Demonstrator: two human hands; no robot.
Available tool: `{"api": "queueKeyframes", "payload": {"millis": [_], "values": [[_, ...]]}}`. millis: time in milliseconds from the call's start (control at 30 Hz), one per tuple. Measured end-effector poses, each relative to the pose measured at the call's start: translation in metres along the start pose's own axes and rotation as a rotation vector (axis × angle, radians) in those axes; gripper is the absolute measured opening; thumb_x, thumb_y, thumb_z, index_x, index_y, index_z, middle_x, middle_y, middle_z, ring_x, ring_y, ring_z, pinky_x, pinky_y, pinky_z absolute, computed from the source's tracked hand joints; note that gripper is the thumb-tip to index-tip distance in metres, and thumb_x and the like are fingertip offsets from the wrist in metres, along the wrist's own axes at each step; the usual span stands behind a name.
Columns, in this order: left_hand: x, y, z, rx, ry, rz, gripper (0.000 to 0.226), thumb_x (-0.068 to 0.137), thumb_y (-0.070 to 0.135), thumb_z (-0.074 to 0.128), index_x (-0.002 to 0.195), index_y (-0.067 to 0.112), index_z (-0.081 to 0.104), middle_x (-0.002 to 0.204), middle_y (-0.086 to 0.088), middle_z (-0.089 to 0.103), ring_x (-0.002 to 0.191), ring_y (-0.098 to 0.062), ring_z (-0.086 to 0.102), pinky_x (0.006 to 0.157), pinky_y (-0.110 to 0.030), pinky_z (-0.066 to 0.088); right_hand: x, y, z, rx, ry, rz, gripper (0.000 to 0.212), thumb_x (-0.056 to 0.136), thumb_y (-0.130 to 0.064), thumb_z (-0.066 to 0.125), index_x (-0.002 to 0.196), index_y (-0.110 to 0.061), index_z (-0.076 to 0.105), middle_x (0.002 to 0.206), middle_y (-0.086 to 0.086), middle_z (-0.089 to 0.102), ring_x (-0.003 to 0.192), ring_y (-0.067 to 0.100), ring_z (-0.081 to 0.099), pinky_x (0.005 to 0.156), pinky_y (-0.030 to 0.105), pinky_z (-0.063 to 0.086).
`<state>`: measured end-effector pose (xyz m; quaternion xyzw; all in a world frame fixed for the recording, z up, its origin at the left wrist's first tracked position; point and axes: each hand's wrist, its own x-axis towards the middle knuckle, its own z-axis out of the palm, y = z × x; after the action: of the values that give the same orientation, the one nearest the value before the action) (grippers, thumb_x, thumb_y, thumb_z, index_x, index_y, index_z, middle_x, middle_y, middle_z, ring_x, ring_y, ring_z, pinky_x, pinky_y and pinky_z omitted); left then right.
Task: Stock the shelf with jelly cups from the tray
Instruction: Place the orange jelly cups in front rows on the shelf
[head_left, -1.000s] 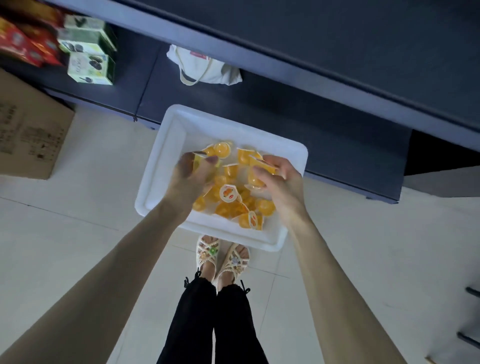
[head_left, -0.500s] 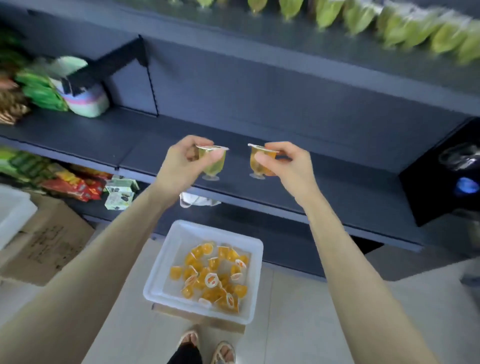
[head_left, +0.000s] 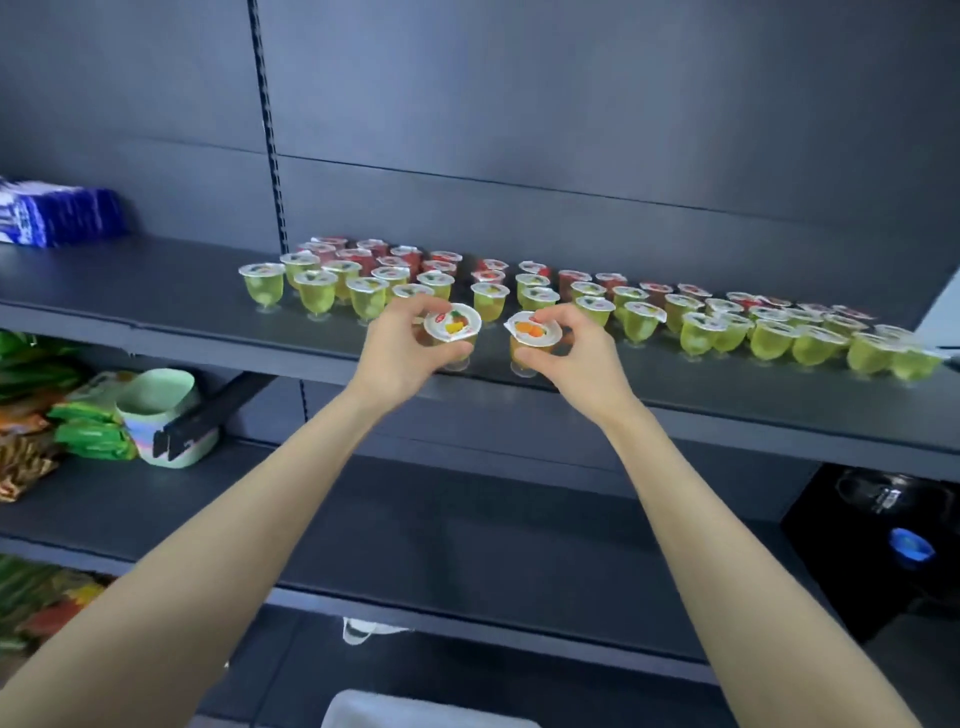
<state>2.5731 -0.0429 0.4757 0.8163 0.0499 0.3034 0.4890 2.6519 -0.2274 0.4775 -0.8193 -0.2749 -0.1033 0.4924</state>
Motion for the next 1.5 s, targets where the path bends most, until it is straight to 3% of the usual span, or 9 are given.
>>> {"api": "queueKeyframes", "payload": {"millis": [67,200,367,500,633,800,1000,1133,1500], "values": [[0.022,-0.009,0.005,0.094,-0.022,0.076,0.043,0.07,0.016,0.082,0.109,0.012,0.064,0.108,0.0,0.059,0.099,-0.019,0.06,0.089,-0.03,0.049,0.018,0.004,0.013,-0.042,0.029,0.01,0.038,0.08,-0.018,0.075,0.113,-0.02,0.057,0.119,0.002,0.058,0.107,0.017,0.055,0.088,0.027,0.046],[0.056,-0.031,0.015,0.196,-0.083,0.125,0.041,0.077,0.016,0.076,0.115,0.008,0.06,0.114,-0.005,0.055,0.083,-0.006,0.052,0.07,-0.005,0.037,0.042,0.015,0.038,-0.128,0.101,0.083,0.036,0.083,-0.018,0.072,0.116,-0.017,0.058,0.123,0.003,0.057,0.108,0.017,0.053,0.086,0.024,0.041],[0.079,-0.054,0.026,0.247,-0.098,0.164,0.037,0.083,0.02,0.07,0.116,0.008,0.056,0.119,-0.012,0.054,0.091,-0.027,0.057,0.081,-0.031,0.045,0.061,0.02,0.057,-0.245,0.153,0.103,0.034,0.088,-0.019,0.067,0.12,-0.016,0.057,0.129,0.004,0.052,0.104,0.01,0.049,0.085,0.022,0.04],[0.086,-0.061,0.031,0.319,-0.128,0.22,0.038,0.088,0.017,0.065,0.121,0.005,0.052,0.128,-0.012,0.05,0.106,-0.026,0.055,0.083,-0.024,0.04,0.069,0.026,0.069,-0.347,0.165,0.061,0.031,0.09,-0.016,0.063,0.119,-0.014,0.056,0.133,0.005,0.044,0.108,0.015,0.052,0.091,0.02,0.041],[0.091,-0.063,0.035,0.402,-0.169,0.209,0.044,0.089,0.009,0.062,0.13,0.004,0.046,0.143,-0.012,0.039,0.124,-0.028,0.046,0.098,-0.033,0.041,0.072,0.03,0.071,-0.441,0.159,-0.015,0.031,0.09,-0.013,0.063,0.119,-0.011,0.053,0.134,0.005,0.04,0.099,0.011,0.051,0.088,0.021,0.044],[0.089,-0.059,0.037,0.56,-0.137,0.192,0.042,0.092,0.017,0.058,0.13,0.007,0.043,0.14,-0.009,0.04,0.111,-0.032,0.055,0.081,-0.04,0.048,0.071,0.03,0.071,-0.552,0.085,-0.028,0.039,0.089,-0.009,0.062,0.126,-0.015,0.048,0.14,0.003,0.04,0.104,0.026,0.059,0.088,0.036,0.051],[0.076,-0.059,0.033,0.589,-0.137,0.206,0.054,0.095,0.022,0.052,0.144,0.013,0.032,0.151,-0.007,0.027,0.131,-0.03,0.039,0.088,-0.044,0.048,0.059,0.027,0.063,-0.584,0.045,-0.027,0.051,0.09,-0.014,0.062,0.136,-0.023,0.044,0.151,-0.001,0.033,0.134,0.028,0.034,0.102,0.041,0.041],[0.055,-0.052,0.025,0.578,-0.069,0.269,0.048,0.094,0.023,0.052,0.138,0.008,0.04,0.14,-0.01,0.042,0.128,-0.029,0.04,0.095,-0.043,0.04,0.035,0.02,0.054,-0.57,0.072,-0.043,0.045,0.091,-0.016,0.059,0.134,-0.018,0.047,0.149,0.002,0.032,0.134,0.024,0.03,0.102,0.038,0.039],[-0.081,-0.096,0.021,0.629,0.065,0.421,0.041,0.088,0.032,0.044,0.114,0.006,0.061,0.109,-0.009,0.063,0.102,-0.028,0.056,0.09,-0.035,0.032,-0.1,0.045,0.06,-0.484,0.122,-0.155,0.033,0.092,-0.016,0.059,0.124,-0.007,0.057,0.14,0.009,0.045,0.125,0.025,0.038,0.087,0.032,0.043]]}}
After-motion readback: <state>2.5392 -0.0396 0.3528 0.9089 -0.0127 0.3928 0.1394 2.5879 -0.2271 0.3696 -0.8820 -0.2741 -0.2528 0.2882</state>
